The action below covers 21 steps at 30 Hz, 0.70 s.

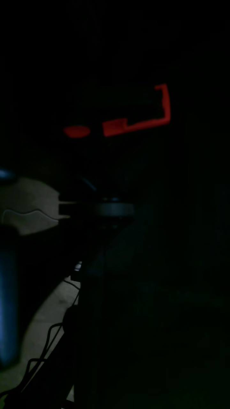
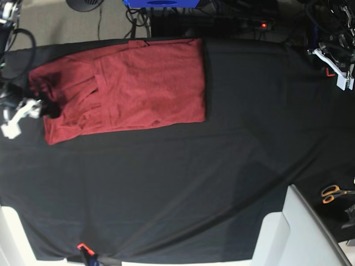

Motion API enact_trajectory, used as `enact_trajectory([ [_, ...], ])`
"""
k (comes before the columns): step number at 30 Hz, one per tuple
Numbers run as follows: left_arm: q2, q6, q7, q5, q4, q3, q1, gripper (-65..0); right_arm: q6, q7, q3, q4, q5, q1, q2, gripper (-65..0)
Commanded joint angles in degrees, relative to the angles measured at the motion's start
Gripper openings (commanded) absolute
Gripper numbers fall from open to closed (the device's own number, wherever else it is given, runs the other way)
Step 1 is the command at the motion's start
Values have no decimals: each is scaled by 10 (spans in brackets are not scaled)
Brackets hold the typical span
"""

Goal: Fold the T-shirt properly
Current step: 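Lower the right gripper to the folded shirt's end and grasp it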

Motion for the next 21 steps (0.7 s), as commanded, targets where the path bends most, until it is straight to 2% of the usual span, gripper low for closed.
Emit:
enact_trajectory([
  [1,-11,-3,-8,-5,7,-4,0,-650,-10,-76,-18,4,-42,-20,-10,-93],
  [7,-11,-3,-8,-5,7,-4,-1,-650,-10,-90,-37,42,-43,-47,-7,-93],
  [15,-11,-3,-8,-5,7,-3,-2,-650,-10,-87,-97,44,-43,-60,-3,-95],
  [21,-11,-3,-8,-5,7,-3,0,-650,-10,-91,-106,44,-43,-60,-23,-194],
])
